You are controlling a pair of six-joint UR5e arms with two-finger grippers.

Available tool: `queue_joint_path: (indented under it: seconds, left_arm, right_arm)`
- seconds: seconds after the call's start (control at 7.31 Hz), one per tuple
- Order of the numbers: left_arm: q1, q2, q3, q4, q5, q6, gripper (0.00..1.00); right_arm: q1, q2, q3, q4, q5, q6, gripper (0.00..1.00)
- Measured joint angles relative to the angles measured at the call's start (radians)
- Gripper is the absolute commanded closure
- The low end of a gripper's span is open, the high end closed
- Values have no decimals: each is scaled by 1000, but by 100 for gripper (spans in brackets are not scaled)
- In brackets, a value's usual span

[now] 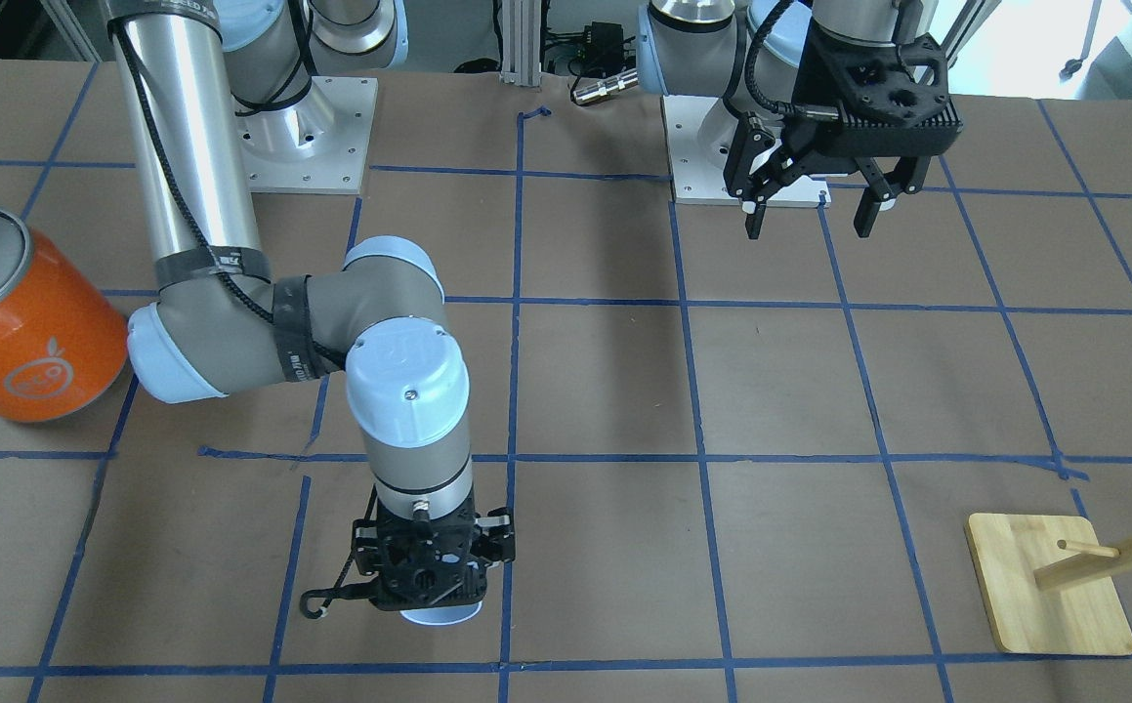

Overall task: Flip cup
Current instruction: 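Lift the cup with the right gripper and carry it toward the table center, then lower the cup onto its side with the right gripper and release it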

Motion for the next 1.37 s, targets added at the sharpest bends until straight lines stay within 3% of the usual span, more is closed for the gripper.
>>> queue_joint_path:
  seconds: [0.27, 0.41, 0.55, 0.68, 1.09, 1.37]
  left_arm:
    - [0, 1, 0, 0, 0, 0, 0]
    - [0, 2, 0, 0, 0, 0, 0]
    - [0, 3, 0, 0, 0, 0, 0]
    - [0, 4, 0, 0, 0, 0, 0]
    - [0, 5, 0, -1, 0, 0, 0]
    - [0, 5, 0, -2, 1, 0, 0]
  right_arm:
    - [49, 1, 7, -12, 7, -116, 74]
    - [93, 4, 9, -21, 5, -216, 67]
    - [144, 14, 10, -46, 0, -364, 65]
    - [189, 33, 12, -101, -2, -548, 70]
    - [238, 83, 39, -190, -4, -975, 68]
    - [250, 82, 79, -193, -6, -1099, 56]
